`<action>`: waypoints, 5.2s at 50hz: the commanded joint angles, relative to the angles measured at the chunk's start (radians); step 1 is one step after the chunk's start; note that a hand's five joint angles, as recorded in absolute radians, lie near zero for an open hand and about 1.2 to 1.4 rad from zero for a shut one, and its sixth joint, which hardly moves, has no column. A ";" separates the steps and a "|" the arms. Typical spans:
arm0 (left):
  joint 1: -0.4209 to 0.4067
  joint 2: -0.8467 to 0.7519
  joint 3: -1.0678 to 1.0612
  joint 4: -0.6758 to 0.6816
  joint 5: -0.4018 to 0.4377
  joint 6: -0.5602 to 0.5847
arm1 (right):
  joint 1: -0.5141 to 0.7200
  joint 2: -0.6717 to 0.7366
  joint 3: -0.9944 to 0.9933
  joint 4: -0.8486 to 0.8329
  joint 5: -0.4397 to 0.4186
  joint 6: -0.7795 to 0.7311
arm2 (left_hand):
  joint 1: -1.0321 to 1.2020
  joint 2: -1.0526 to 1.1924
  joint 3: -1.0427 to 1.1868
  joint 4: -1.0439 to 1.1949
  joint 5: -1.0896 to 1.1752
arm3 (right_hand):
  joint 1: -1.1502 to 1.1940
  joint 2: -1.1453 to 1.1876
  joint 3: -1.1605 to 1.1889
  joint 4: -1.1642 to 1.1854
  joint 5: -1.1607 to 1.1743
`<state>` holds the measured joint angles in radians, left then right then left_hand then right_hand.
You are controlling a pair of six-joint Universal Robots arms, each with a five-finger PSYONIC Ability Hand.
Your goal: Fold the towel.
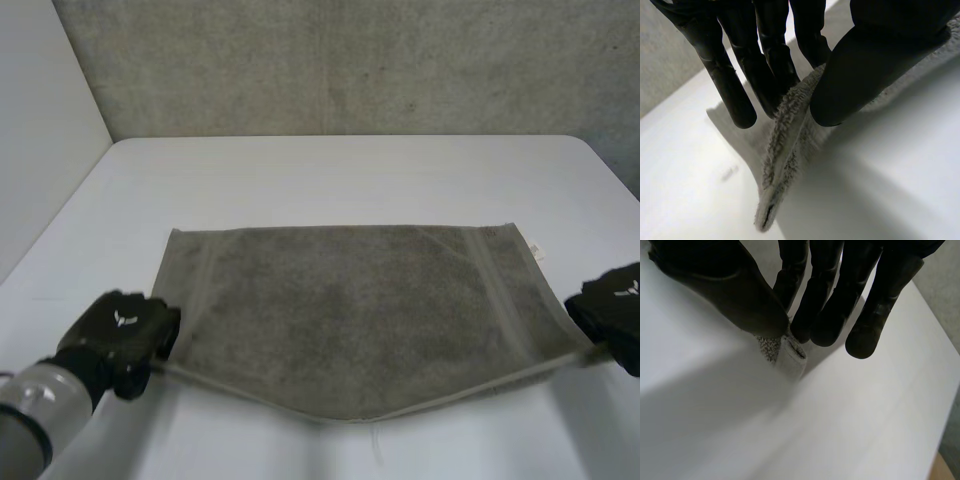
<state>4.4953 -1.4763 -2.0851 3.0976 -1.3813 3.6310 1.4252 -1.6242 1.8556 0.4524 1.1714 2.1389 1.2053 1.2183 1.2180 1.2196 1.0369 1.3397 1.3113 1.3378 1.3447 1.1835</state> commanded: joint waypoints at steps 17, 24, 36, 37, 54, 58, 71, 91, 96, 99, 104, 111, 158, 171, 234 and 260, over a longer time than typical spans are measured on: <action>-0.027 -0.830 0.856 0.148 -0.018 -0.077 | 0.284 0.767 -0.794 -0.282 0.180 0.312 | 0.191 0.178 0.178 0.177 0.185 | 0.057 0.085 0.058 0.052 0.038; -0.033 -0.963 1.036 0.147 -0.050 -0.077 | 0.307 0.929 -1.004 -0.311 0.258 0.320 | 0.191 0.178 0.178 0.177 0.185 | 0.057 0.085 0.058 0.052 0.038; -0.051 -1.090 1.205 0.136 -0.078 -0.077 | 0.336 1.107 -1.236 -0.317 0.300 0.311 | 0.095 0.082 0.083 0.081 0.089 | -0.072 -0.043 -0.070 -0.077 -0.090; -0.051 -1.090 1.205 0.136 -0.078 -0.077 | 0.343 1.121 -1.253 -0.317 0.306 0.311 | 0.095 0.082 0.082 0.080 0.088 | -1.103 -1.075 -1.101 -1.108 -1.122; -0.087 -0.774 1.011 0.147 -0.096 -0.279 | 0.373 0.710 -0.931 -0.322 0.381 0.501 | -1.031 -1.044 -1.043 -1.045 -1.037 | -1.165 -1.137 -1.163 -1.170 -1.184; -0.087 -0.626 0.828 0.159 -0.096 -0.337 | 0.365 0.629 -0.779 -0.321 0.381 0.501 | -1.031 -1.044 -1.043 -1.045 -1.037 | -1.165 -1.137 -1.163 -1.170 -1.184; -0.074 -0.398 0.432 0.284 -0.096 -0.391 | 0.281 0.511 -0.306 -0.449 0.272 0.492 | -1.031 -1.044 -1.043 -1.045 -1.037 | -0.991 -0.962 -0.989 -0.995 -1.009; -0.073 -0.391 0.313 0.426 -0.097 -0.413 | 0.137 0.670 -0.265 -0.722 0.186 0.335 | -1.031 -1.044 -1.043 -1.045 -1.037 | 0.057 0.085 0.058 0.052 0.038; -0.070 -0.389 0.309 0.424 -0.099 -0.413 | 0.078 0.650 -0.286 -0.721 0.301 0.322 | -1.031 -1.044 -1.043 -1.045 -1.037 | 0.057 0.085 0.058 0.052 0.038; -0.070 -0.386 0.309 0.426 -0.097 -0.413 | 0.019 0.652 -0.314 -0.704 0.349 0.285 | -1.031 -1.044 -1.043 -1.045 -1.037 | 0.057 0.085 0.058 0.052 0.038; -0.067 -0.386 0.307 0.424 -0.099 -0.413 | -0.068 0.632 -0.343 -0.679 0.363 0.110 | -1.031 -1.044 -1.043 -1.045 -1.037 | 0.057 0.085 0.058 0.052 0.038; -0.064 -0.387 0.307 0.424 -0.099 -0.414 | 0.106 0.515 -0.394 -0.673 0.355 0.134 | -1.031 -1.044 -1.043 -1.045 -1.037 | 0.057 0.085 0.058 0.052 0.038; -0.082 -0.381 0.277 0.426 -0.099 -0.413 | 0.615 0.501 -0.303 -0.594 0.277 0.641 | -1.031 -1.044 -1.043 -1.045 -1.037 | -1.165 -1.137 -1.163 -1.170 -1.184; -0.084 -0.384 0.278 0.429 -0.099 -0.413 | 0.382 0.527 -0.081 -0.721 0.237 0.562 | -1.031 -1.044 -1.043 -1.045 -1.037 | -0.392 -0.363 -0.390 -0.397 -0.410; -0.105 -0.377 0.272 0.427 -0.099 -0.416 | 0.366 0.440 -0.024 -0.707 0.174 0.671 | -1.031 -1.044 -1.043 -1.045 -1.037 | -0.776 -0.748 -0.774 -0.781 -0.795; -0.104 -0.371 0.275 0.427 -0.101 -0.416 | 0.751 0.565 -0.405 -0.750 0.177 0.521 | -1.031 -1.044 -1.043 -1.045 -1.037 | 0.057 0.085 0.058 0.052 0.038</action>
<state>4.3919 -1.8504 -1.8120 3.5251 -1.4808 3.2152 1.9229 -1.1350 1.6382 -0.3291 1.3477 2.7295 0.1726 0.1643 0.1661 0.1663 0.0288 1.3118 1.3131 1.3322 1.3425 1.1610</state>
